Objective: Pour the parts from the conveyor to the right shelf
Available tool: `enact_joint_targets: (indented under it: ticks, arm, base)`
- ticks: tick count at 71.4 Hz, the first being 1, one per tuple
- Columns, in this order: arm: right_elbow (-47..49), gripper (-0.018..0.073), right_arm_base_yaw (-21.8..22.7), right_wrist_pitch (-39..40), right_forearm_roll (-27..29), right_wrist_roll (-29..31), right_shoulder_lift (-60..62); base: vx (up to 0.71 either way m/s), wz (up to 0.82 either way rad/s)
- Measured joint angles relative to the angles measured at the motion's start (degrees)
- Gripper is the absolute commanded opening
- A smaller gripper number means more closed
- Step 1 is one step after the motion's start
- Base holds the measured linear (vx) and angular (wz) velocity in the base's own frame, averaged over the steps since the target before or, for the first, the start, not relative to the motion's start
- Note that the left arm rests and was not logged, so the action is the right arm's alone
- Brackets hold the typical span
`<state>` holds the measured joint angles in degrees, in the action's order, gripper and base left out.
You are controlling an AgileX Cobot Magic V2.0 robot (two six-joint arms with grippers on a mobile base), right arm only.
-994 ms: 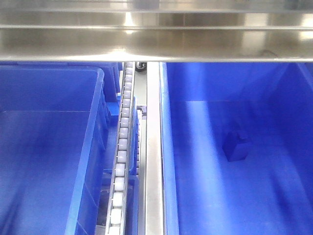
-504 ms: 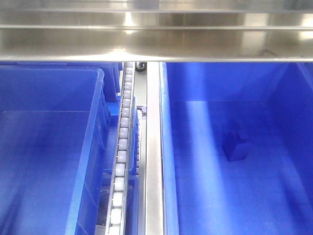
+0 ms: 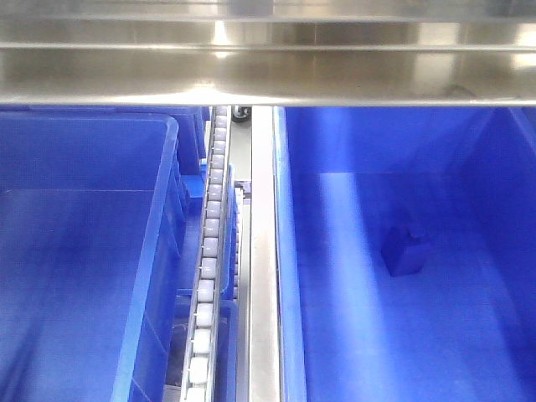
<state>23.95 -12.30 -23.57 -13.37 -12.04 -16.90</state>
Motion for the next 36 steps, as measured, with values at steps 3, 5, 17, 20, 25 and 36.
enact_joint_targets:
  ticks: [3,5,17,20,25,36]
  arm:
    - [0.0,-0.0009,0.0,0.0,0.0,0.0,0.0]
    - [0.0,-0.0009,0.0,0.0,0.0,0.0,0.0]
    - [0.0,-0.0009,0.0,0.0,0.0,0.0,0.0]
    - [0.0,-0.0009,0.0,0.0,0.0,0.0,0.0]
    - [0.0,-0.0009,0.0,0.0,0.0,0.0,0.0]
    - [0.0,-0.0009,0.0,0.0,0.0,0.0,0.0]
  base:
    - [0.0,0.0]
    - [0.0,0.0]
    - [0.0,0.0]
    - [0.0,0.0]
    - [0.0,0.0]
    - [0.0,0.0]
